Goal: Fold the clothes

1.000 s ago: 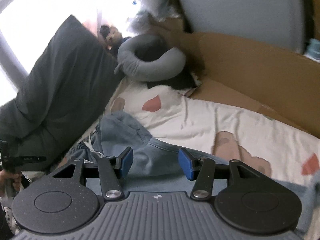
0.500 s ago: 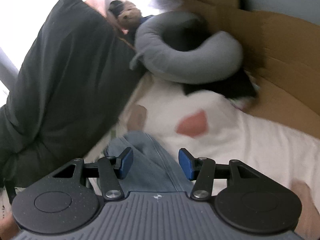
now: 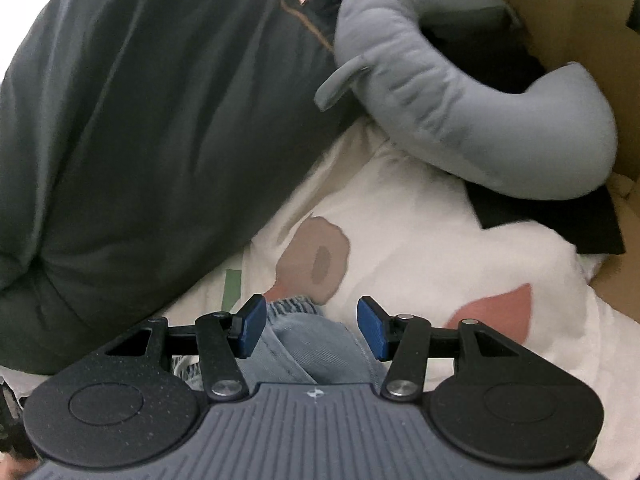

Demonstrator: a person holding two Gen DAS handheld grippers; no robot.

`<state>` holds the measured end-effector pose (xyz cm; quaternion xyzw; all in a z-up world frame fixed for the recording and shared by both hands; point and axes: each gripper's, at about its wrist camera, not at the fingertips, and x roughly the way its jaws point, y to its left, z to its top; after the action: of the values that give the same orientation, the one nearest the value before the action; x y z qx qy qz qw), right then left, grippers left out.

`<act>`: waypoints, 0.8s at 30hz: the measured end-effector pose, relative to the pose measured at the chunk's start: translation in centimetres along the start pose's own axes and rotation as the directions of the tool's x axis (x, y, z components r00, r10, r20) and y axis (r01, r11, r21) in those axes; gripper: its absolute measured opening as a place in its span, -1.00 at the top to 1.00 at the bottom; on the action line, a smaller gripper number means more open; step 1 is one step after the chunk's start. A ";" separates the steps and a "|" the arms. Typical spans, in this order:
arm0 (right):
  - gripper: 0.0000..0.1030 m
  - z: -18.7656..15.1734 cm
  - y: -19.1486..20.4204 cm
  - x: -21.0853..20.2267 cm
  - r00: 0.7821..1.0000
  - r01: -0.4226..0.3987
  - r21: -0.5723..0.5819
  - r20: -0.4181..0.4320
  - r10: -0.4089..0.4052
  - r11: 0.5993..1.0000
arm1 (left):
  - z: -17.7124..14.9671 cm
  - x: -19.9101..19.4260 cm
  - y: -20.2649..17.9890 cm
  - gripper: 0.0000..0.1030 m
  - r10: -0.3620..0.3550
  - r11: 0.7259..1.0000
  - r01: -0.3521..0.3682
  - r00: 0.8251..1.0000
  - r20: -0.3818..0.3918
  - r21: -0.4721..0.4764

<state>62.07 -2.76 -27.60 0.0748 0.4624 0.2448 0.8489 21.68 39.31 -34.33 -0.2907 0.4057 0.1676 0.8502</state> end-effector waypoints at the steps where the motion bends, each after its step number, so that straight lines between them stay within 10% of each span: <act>1: -0.12 0.0 0.3 0.4 1.000 0.006 -0.015 -0.006 -0.006 1.000 | -0.2 0.0 0.1 0.42 -0.004 1.000 0.004 1.000 -0.001 -0.010; 18: -0.22 -2.5 1.3 4.0 0.988 0.086 -0.208 -0.109 -0.110 0.974 | -2.1 0.4 -1.4 0.52 -0.131 0.991 0.131 0.991 -0.011 -0.030; 24: -0.25 -3.2 0.6 4.6 0.979 0.110 -0.257 -0.139 -0.150 0.960 | -2.6 1.0 -2.3 0.24 -0.075 0.997 0.075 0.997 -0.009 0.009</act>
<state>61.32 -0.34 -32.65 -0.0820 0.4976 0.2493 0.8268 21.94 35.93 -35.61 -0.3024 0.3990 0.1324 0.8555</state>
